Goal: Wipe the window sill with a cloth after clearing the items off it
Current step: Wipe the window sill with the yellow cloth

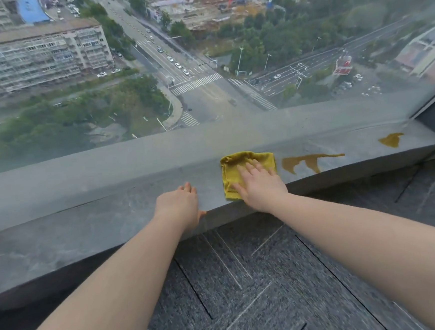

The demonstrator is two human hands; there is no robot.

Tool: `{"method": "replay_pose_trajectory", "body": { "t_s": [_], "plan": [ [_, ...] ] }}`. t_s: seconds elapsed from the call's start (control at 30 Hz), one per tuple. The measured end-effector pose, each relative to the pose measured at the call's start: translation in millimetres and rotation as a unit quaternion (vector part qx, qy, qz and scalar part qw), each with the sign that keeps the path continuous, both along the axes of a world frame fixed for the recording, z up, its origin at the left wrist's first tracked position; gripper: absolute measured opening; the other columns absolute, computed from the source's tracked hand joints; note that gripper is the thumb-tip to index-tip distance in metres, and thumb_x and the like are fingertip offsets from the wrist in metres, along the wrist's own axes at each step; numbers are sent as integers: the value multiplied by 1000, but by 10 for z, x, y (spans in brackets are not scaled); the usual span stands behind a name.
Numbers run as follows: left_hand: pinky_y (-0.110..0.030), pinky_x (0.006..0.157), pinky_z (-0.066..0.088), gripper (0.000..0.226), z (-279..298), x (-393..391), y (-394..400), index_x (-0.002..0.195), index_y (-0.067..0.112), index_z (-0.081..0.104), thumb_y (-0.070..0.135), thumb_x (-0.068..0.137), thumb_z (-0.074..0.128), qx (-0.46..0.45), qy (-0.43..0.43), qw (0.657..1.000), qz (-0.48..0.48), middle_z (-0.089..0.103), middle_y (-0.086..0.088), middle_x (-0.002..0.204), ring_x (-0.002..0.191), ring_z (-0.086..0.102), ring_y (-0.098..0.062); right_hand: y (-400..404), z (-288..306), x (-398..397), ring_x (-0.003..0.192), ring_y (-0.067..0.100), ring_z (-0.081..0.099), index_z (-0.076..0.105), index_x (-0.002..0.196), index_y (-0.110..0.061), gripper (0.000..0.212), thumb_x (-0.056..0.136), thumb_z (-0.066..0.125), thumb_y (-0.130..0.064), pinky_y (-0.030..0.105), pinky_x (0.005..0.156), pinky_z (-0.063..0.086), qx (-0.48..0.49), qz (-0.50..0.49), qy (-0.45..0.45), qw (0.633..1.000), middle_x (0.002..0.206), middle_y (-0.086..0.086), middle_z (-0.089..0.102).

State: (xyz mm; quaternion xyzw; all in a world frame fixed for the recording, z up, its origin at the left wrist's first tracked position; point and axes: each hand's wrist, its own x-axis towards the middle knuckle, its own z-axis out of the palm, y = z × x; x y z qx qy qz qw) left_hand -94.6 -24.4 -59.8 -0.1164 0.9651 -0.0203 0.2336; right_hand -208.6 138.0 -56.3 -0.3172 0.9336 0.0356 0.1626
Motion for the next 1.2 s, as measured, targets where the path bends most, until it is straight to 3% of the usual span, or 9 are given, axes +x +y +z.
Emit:
{"method": "replay_pose_trajectory", "body": {
  "t_s": [0.17,0.27,0.4,0.6,0.83,1.0,1.1,1.2],
  "plan": [
    [-40,88,48,65,89,-164,34,143,12,36,54,93,43,-38,-40,998,-7,34,-4,152,130,47,-26,-31,-363,-58,148,13,-14,-7,152,-34,71,93,14,-67,47,119,-9,-26,17,-31,999,161,-8,-13],
    [-35,79,48,51,163,-254,43,124,16,56,54,90,51,-51,-57,997,-21,55,-4,132,115,58,-26,247,-378,-327,148,11,-14,-10,151,-34,70,92,9,-67,44,120,-8,-24,26,-6,999,161,-9,-15],
    [-33,71,47,42,243,-335,84,103,17,64,54,87,57,-63,-75,995,-31,66,-2,109,102,63,-26,641,-369,-739,148,11,-15,-9,151,-35,70,92,11,-67,44,120,-9,-12,-50,-18,998,161,-8,-14],
    [-30,69,41,44,328,-351,189,101,20,63,59,90,46,-95,-87,991,-47,66,0,111,103,63,-24,527,-380,-688,148,15,-15,-6,152,-33,68,94,10,-64,50,119,-11,-45,-41,-46,997,161,-8,-12],
    [-33,68,41,49,308,-895,813,108,18,58,57,95,32,-49,60,995,-63,64,-3,112,106,62,-26,709,-432,-812,148,15,-16,-7,151,-38,67,92,7,-67,52,117,-13,-55,-26,-27,998,161,-12,-13],
    [-37,89,46,61,155,-1390,1258,125,16,50,64,89,39,-1,92,991,-101,54,-2,130,124,50,-22,942,-487,-1170,148,11,-14,-4,152,-36,71,91,10,-69,50,117,-13,-59,-25,-27,998,161,-12,-10],
    [-38,108,36,81,57,-1630,1448,146,11,29,65,87,44,13,64,989,-132,29,-2,155,144,27,-17,1223,-489,-1452,148,10,-13,-2,153,-29,73,92,10,-67,49,119,-10,-59,-57,-21,996,162,-11,-8],
    [-39,99,42,80,12,-1780,1511,144,7,31,63,89,44,-35,31,985,-167,35,-5,151,136,40,-22,1470,-473,-1676,148,9,-12,-1,153,-28,73,92,10,-67,47,120,-8,-56,-84,-14,995,162,-11,-8]
  ]
}}
